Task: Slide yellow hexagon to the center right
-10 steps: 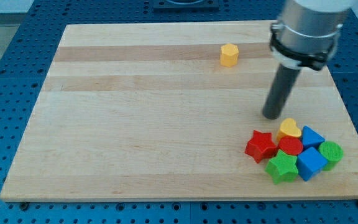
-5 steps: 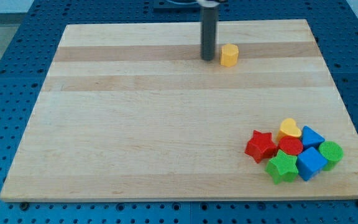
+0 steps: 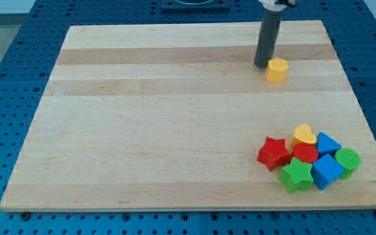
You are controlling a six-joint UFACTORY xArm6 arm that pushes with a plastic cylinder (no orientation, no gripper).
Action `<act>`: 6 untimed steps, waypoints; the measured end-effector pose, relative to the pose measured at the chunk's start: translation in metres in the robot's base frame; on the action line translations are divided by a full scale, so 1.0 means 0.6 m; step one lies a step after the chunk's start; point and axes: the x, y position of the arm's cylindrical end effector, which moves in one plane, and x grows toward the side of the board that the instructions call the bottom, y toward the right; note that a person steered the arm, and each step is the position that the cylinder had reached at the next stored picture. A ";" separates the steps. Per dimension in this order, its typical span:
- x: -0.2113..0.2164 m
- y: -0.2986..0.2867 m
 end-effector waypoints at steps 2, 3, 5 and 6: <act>0.063 0.028; 0.022 0.050; 0.081 0.106; 0.113 0.106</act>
